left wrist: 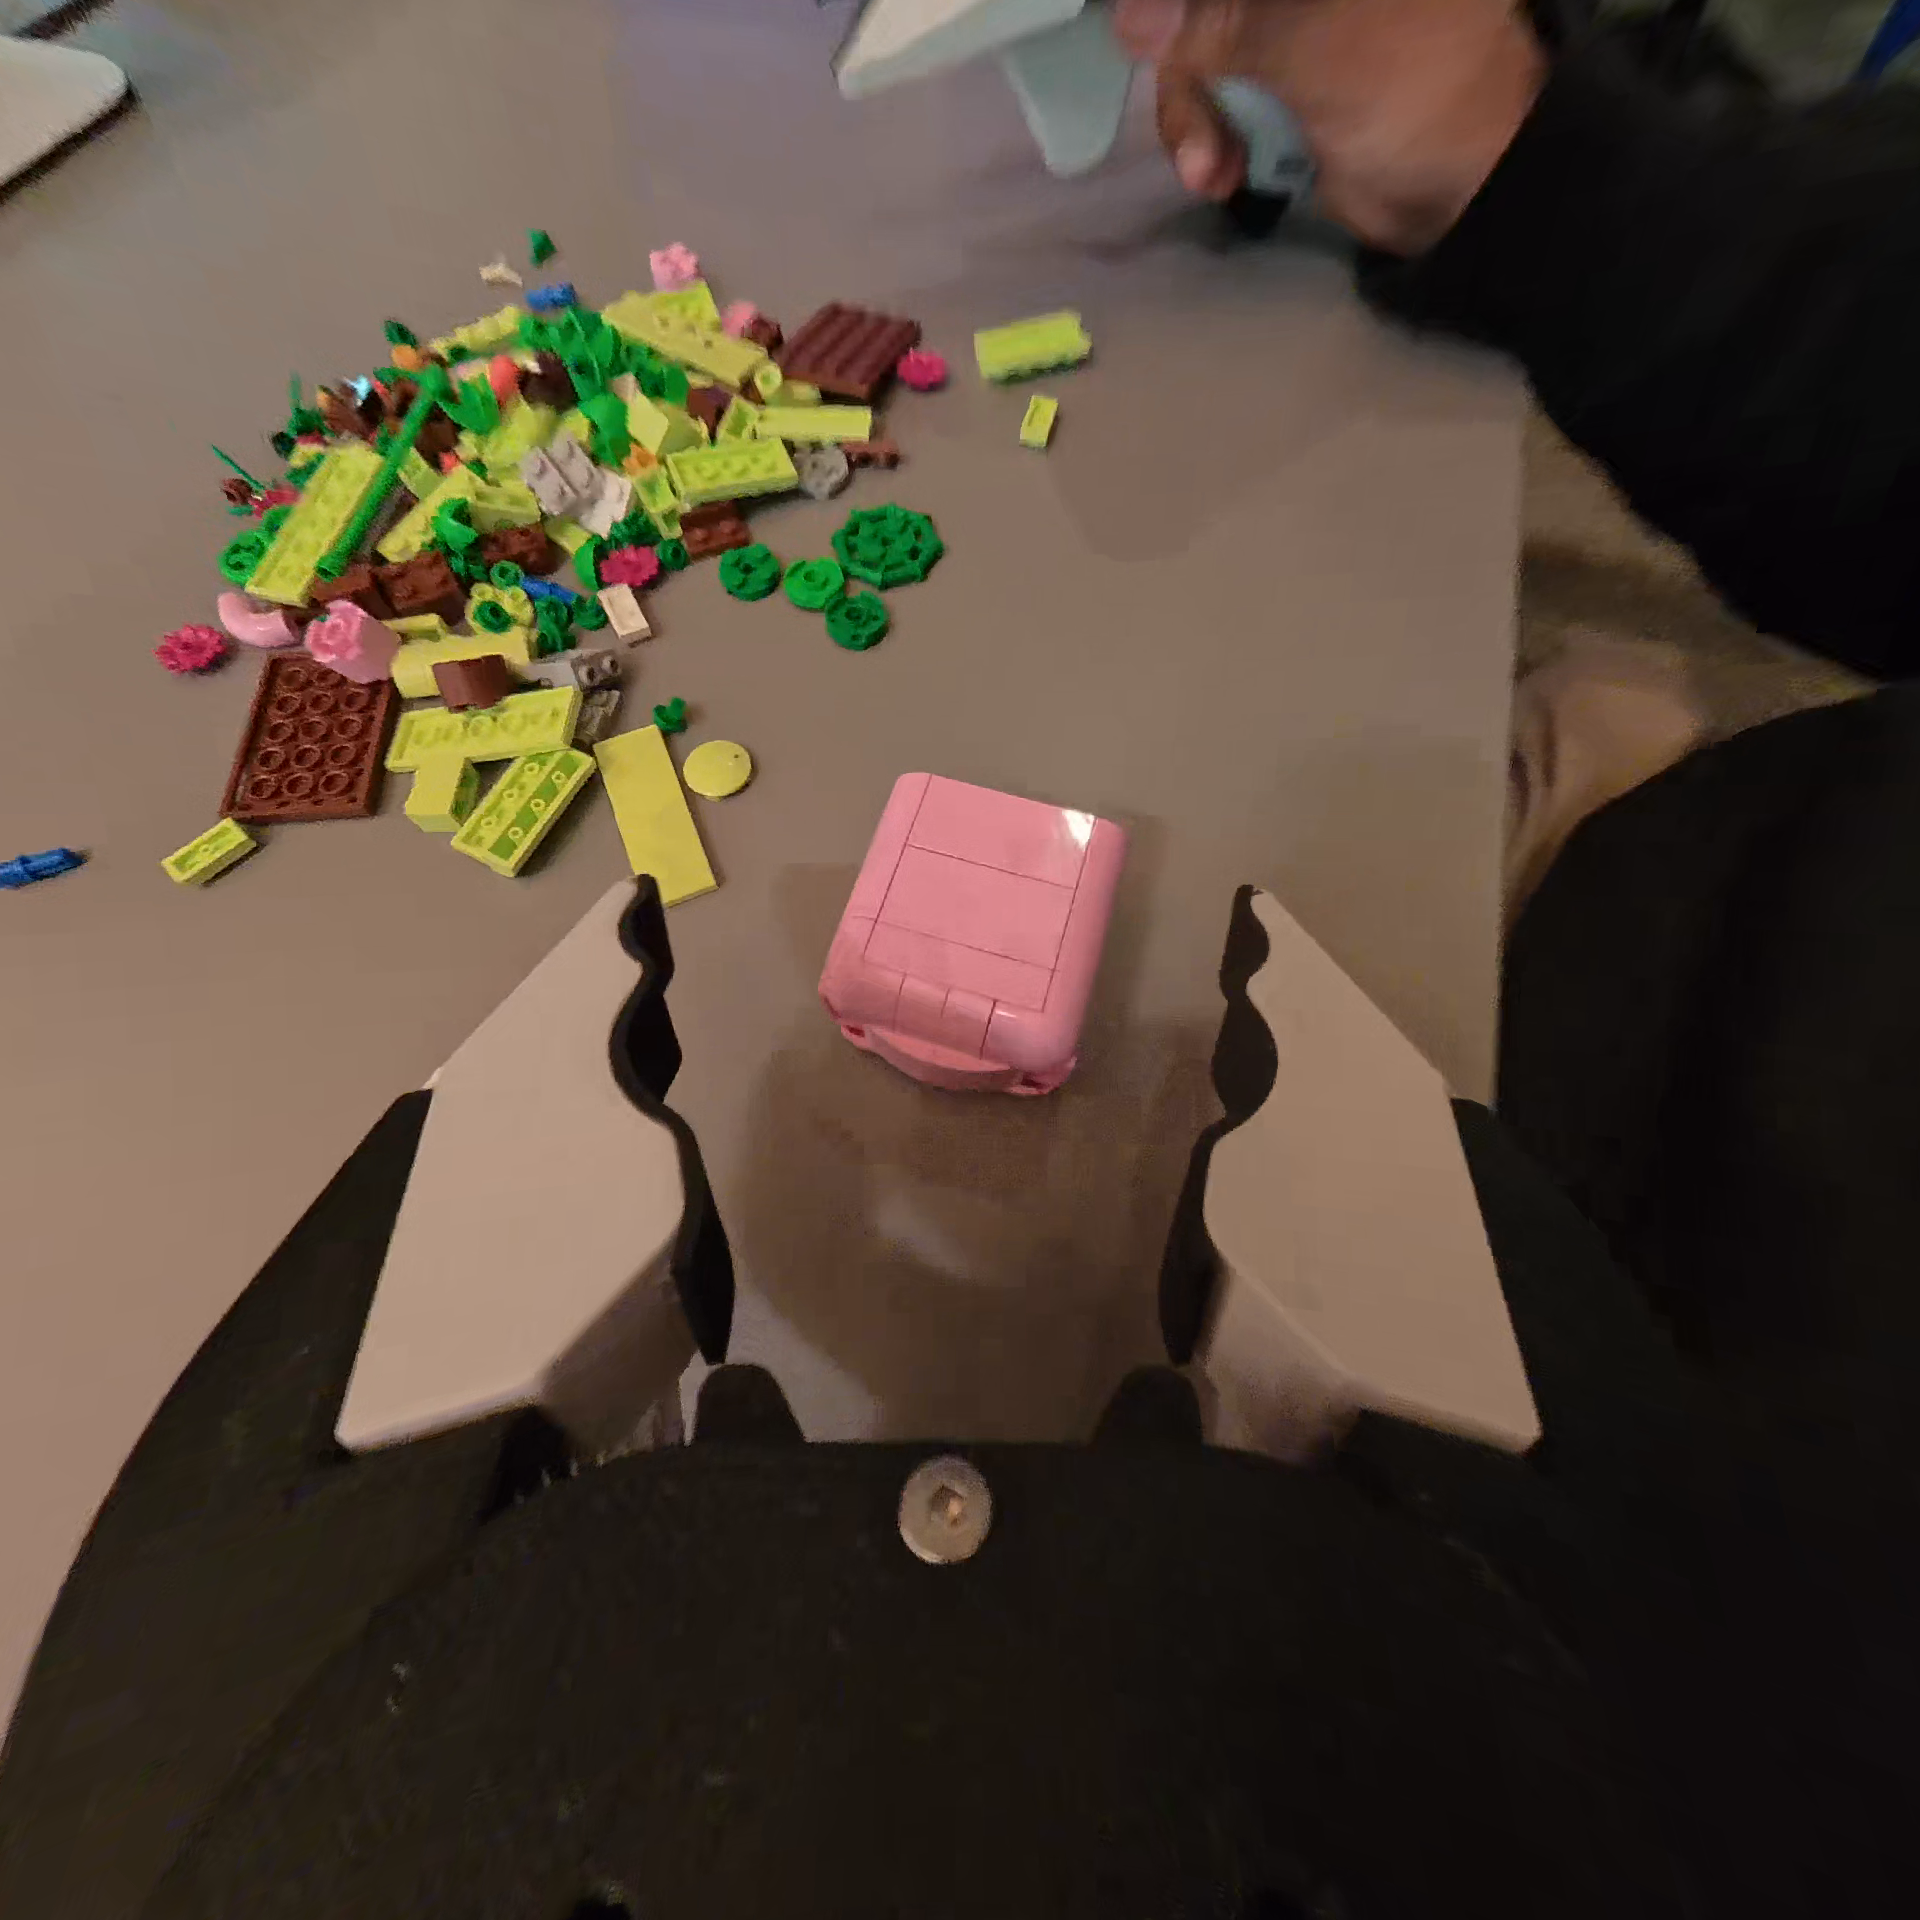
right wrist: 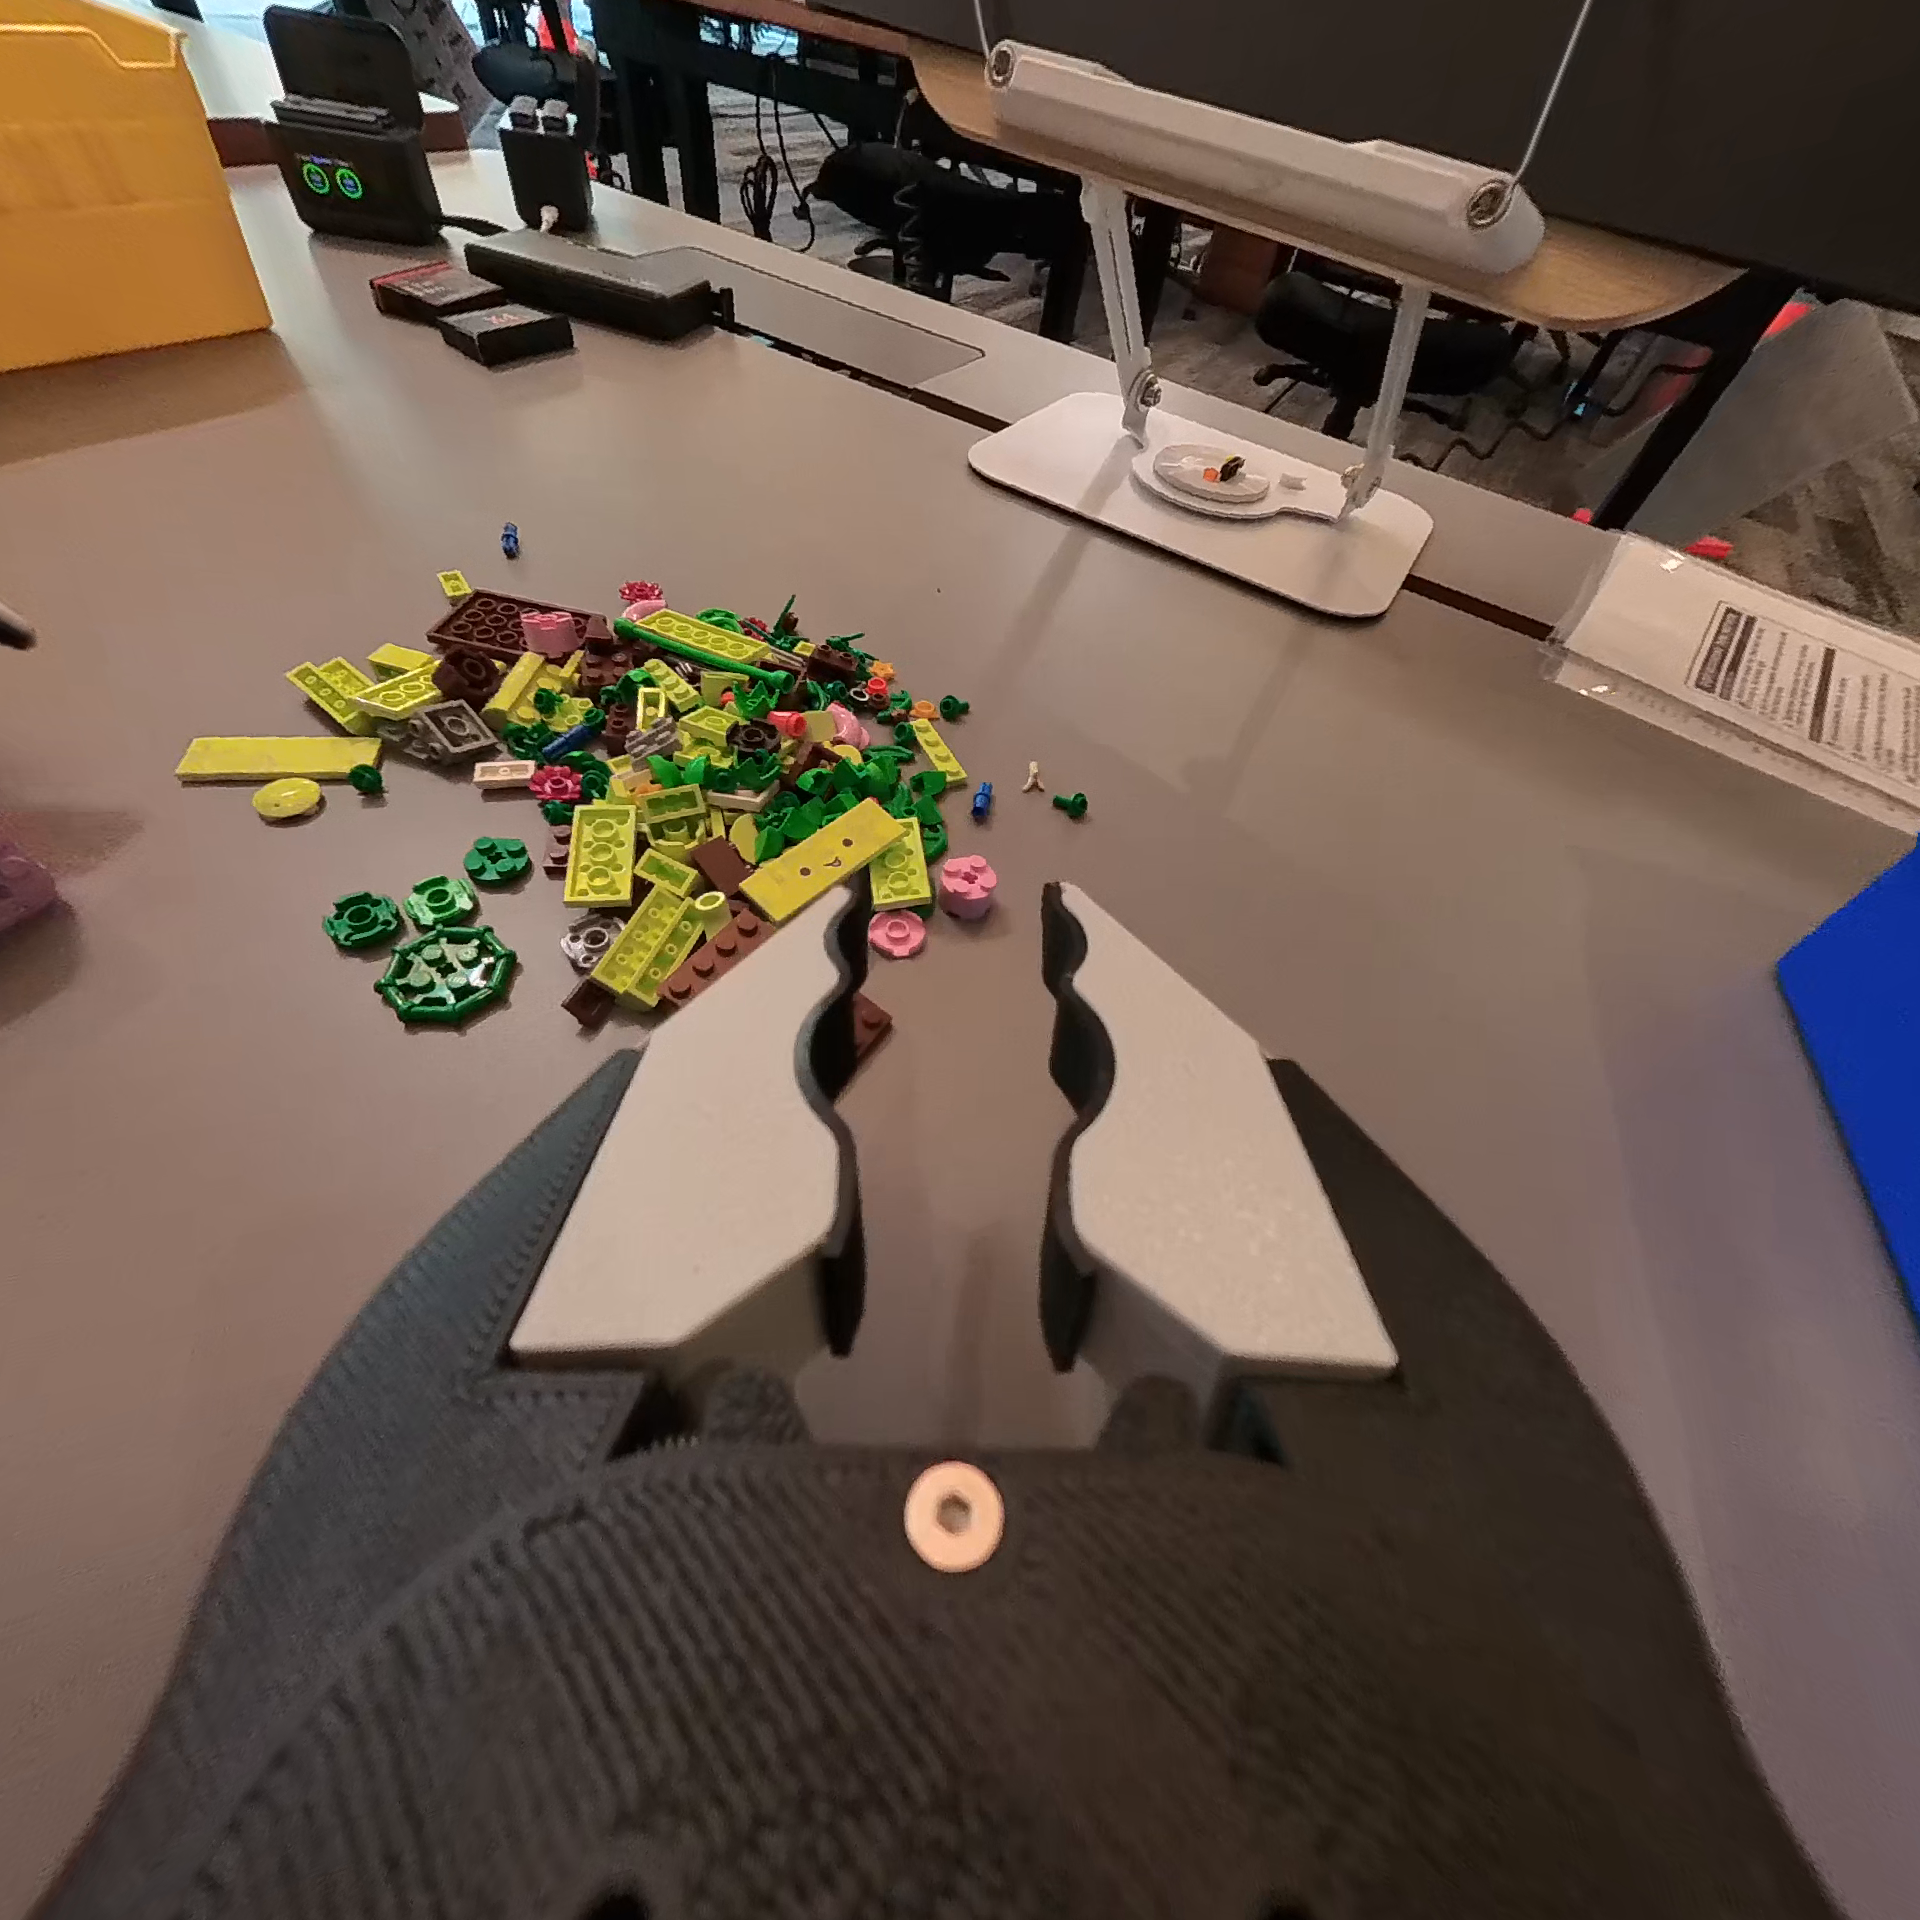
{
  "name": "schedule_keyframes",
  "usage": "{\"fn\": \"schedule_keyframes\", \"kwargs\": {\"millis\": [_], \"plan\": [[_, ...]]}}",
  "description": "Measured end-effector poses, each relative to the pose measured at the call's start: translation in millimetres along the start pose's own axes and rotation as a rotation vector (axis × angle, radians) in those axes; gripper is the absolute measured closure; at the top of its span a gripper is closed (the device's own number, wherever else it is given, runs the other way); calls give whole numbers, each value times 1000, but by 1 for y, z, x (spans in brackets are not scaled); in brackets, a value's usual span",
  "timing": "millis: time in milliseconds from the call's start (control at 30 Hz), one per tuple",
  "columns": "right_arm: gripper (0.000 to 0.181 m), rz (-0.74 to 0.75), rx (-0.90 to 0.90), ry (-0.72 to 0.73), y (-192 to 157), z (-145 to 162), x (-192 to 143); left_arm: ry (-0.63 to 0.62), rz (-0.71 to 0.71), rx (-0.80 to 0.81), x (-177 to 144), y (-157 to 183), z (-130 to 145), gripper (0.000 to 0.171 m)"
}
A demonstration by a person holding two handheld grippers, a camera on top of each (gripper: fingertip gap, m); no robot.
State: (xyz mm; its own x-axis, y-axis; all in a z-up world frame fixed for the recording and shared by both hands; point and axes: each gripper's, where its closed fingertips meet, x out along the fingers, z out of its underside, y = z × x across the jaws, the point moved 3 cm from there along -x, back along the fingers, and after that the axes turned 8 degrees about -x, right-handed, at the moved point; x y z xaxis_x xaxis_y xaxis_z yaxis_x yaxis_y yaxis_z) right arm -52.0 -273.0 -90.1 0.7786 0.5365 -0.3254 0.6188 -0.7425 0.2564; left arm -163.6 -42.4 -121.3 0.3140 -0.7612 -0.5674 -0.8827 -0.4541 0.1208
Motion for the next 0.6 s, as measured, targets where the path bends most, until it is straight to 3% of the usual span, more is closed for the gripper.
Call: {"fn": "schedule_keyframes", "kwargs": {"millis": [133,200,300,500,600], "plan": [[151,4,-21,-9,-2,0,1,-162,-22,78,18,3,15,95],[152,7,-25,-4,-2,0,0,-133,-31,76,15,3,12,112],[152,6,-21,3,-1,-1,0,-82,2,43,6,4,9,113],[152,1,-12,4,-1,-1,0,-150,98,-1,-6,14,27,115],[152,0,-16,-5,-1,0,0,-111,48,-13,-4,11,20,100]]}}
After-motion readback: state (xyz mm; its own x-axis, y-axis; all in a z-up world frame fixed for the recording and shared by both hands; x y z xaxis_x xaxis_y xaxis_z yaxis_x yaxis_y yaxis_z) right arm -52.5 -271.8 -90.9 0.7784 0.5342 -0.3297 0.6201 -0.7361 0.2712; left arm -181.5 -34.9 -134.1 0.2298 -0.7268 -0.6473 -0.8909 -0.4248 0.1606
